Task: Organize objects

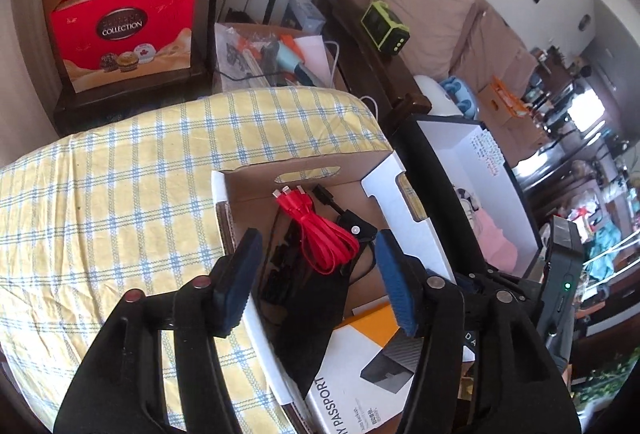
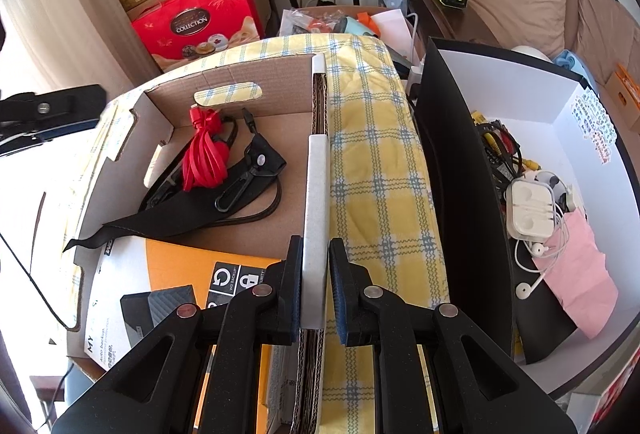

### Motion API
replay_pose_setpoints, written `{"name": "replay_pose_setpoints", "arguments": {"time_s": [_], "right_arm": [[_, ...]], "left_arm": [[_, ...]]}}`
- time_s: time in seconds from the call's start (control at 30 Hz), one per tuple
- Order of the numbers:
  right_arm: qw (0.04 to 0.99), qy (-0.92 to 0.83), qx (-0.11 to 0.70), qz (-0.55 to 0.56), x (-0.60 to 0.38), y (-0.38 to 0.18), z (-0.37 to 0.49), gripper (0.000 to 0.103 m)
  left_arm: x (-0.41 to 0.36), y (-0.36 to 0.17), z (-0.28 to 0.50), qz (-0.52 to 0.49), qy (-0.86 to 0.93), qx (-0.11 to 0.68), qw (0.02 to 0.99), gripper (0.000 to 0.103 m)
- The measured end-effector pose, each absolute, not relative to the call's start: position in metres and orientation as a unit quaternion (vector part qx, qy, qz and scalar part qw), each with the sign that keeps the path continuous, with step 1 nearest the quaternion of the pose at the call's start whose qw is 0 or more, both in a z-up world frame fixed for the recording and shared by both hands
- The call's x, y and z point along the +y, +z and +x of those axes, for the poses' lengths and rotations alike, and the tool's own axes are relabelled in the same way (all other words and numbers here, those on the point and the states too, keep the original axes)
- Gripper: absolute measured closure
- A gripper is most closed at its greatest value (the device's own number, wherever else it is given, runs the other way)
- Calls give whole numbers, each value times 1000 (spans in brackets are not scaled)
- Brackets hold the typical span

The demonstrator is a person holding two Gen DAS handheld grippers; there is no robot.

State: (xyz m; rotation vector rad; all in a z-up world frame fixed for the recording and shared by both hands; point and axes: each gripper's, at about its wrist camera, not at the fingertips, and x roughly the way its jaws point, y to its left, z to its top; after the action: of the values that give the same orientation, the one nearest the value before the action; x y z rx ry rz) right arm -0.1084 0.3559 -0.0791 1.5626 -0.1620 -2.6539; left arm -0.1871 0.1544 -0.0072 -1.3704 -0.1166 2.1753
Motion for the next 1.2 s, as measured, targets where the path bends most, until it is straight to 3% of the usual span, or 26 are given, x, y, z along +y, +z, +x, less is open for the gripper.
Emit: {"name": "replay_pose_setpoints", "arguments": {"time_s": [0.2, 0.33, 0.5, 0.57, 0.7, 0.93, 1.2], "right_arm": [[24, -862, -55, 504, 358, -77, -108, 88], [16, -866, -55, 497, 359, -71, -106, 84], [2, -881, -45, 471, 357, -55, -99, 52], [-1, -888, -38, 458, 354, -47, -95, 48], [8, -899, -31, 437, 343, -34, -89, 44], [20, -915, -11, 404, 312, -14, -71, 22], [37, -923, -15, 384, 283, -2, -49, 15]], "left_arm": [[133, 2, -174, -486, 839, -16, 244, 27], [112, 2, -162, -472, 853, -40, 217, 10], [88, 4, -146, -459, 864, -66, 197, 4], [82, 7, -138, -454, 870, -62, 184, 0], [74, 11, -122, -444, 878, -54, 172, 0], [54, 14, -98, -435, 885, -60, 155, 0], [34, 15, -68, -422, 896, -48, 126, 0]]}}
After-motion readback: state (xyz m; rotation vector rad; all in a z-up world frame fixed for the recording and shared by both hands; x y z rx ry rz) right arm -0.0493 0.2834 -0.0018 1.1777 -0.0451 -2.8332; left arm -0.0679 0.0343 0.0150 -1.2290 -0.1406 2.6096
